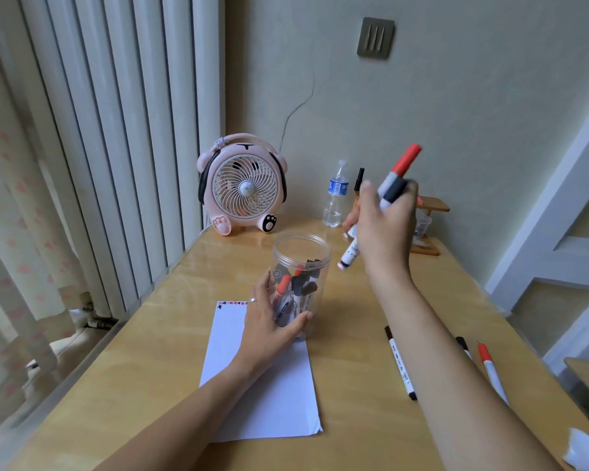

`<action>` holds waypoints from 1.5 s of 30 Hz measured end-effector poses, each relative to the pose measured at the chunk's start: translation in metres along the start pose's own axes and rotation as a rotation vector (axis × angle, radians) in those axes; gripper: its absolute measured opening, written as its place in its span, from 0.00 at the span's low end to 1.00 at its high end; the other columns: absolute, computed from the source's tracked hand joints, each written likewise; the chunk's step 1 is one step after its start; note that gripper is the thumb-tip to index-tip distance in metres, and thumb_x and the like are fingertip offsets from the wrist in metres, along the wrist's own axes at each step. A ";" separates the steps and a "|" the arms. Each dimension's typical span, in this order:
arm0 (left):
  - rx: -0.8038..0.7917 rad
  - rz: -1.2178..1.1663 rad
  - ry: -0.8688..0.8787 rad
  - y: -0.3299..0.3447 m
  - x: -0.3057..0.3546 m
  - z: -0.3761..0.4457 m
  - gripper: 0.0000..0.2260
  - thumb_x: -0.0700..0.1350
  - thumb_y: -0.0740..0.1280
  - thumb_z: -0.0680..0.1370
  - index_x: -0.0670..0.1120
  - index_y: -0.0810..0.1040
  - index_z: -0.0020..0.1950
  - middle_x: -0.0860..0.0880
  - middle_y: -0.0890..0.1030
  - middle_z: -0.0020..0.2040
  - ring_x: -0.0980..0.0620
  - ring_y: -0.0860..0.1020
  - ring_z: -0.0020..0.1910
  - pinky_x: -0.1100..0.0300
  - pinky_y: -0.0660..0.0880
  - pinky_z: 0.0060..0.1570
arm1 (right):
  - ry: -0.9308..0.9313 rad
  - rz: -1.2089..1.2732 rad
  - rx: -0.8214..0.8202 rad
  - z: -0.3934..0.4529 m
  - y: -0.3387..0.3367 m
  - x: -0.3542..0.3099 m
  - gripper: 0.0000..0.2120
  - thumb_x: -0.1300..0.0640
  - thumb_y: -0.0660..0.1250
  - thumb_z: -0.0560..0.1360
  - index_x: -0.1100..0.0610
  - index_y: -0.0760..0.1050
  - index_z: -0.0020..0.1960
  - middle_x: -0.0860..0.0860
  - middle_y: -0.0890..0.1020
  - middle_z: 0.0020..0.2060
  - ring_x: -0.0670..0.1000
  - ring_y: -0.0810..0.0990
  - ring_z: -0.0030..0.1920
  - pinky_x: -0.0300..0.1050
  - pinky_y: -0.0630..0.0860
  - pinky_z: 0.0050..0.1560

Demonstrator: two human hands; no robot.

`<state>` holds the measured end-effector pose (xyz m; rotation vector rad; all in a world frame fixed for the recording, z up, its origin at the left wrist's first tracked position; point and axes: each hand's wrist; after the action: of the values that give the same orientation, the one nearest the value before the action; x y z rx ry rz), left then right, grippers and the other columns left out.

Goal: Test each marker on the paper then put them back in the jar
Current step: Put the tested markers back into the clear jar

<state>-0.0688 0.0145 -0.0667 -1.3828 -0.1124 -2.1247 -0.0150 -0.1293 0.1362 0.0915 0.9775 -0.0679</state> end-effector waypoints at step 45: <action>-0.019 0.128 -0.008 0.004 0.000 -0.002 0.47 0.69 0.71 0.71 0.54 0.52 0.81 0.53 0.69 0.73 0.51 0.70 0.72 0.50 0.71 0.69 | -0.017 -0.570 -0.680 -0.020 0.030 0.065 0.12 0.45 0.62 0.83 0.50 0.76 0.61 0.48 0.75 0.65 0.53 0.69 0.71 0.47 0.66 0.69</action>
<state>-0.0680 0.0108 -0.0684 -1.3723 -0.0068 -2.0195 0.0075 -0.0980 0.0725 -0.8137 0.9407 -0.2537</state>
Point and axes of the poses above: each hand's wrist, its own z-axis towards the middle knuckle, its own y-axis out of the palm, x = y × z
